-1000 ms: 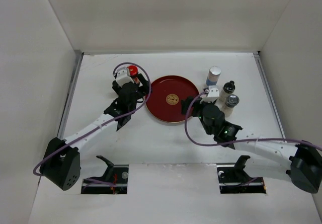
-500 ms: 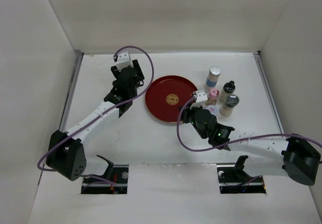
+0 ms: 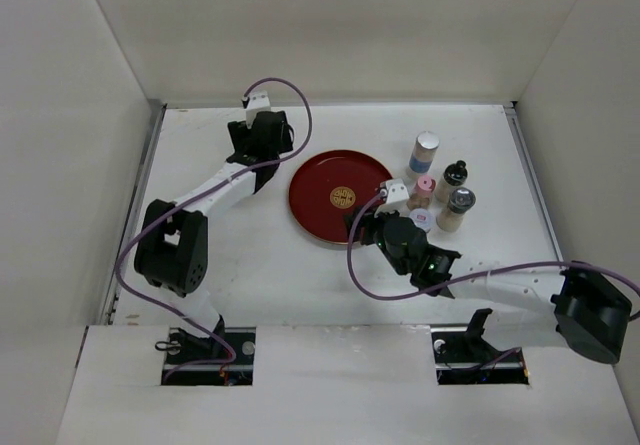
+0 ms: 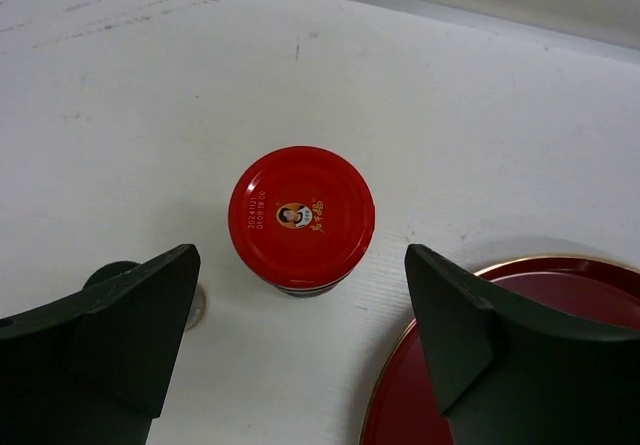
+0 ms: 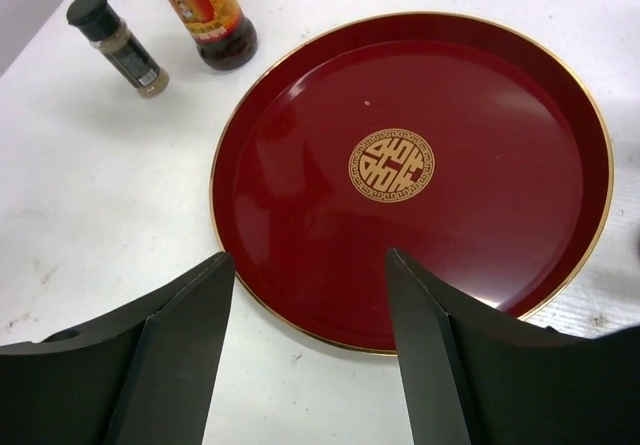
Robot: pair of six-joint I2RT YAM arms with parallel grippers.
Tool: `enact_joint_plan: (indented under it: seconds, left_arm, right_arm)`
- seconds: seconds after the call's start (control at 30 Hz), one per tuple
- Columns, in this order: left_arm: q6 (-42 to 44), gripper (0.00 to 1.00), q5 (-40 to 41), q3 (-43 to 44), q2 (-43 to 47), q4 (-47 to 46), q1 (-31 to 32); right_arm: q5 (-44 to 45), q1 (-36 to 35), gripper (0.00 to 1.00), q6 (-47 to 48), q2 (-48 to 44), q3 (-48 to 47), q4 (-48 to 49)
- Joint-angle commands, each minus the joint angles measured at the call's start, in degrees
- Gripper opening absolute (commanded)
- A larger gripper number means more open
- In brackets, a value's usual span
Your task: Organize the condiment bottles
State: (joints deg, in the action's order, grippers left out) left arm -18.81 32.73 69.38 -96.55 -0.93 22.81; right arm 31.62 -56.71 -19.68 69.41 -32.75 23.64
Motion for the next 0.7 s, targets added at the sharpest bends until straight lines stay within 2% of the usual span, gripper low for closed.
enact_joint_plan:
  seconds: [0.0, 0.23, 0.5, 0.57, 0.67]
  left_arm:
    - [0.4, 0.84, -2.4, 4.8, -1.6, 1.5, -0.9]
    - [-0.8, 0.84, -2.4, 8.5, -6.6, 3.3, -2.0]
    - [-3.2, 0.83, -3.0, 8.7, -9.9, 3.4, -3.6]
    - [-3.4, 0.81, -3.5, 9.1, -10.6, 3.1, -3.9]
    - [-3.4, 0.72, -4.3, 10.1, -11.2, 3.2, -4.0]
  right_arm:
    - [-0.2, -0.2, 0.68, -0.2, 0.0, -1.2, 3.4]
    - [0.1, 0.6, 0.68, -0.5, -2.1, 0.4, 5.1]
    - [1.4, 1.8, 0.69, -0.5, -2.7, 1.0, 5.2]
    - [1.3, 2.3, 0.69, -0.6, -2.6, 1.3, 5.5]
    - [1.2, 2.3, 0.69, -0.7, -1.6, 1.0, 5.6]
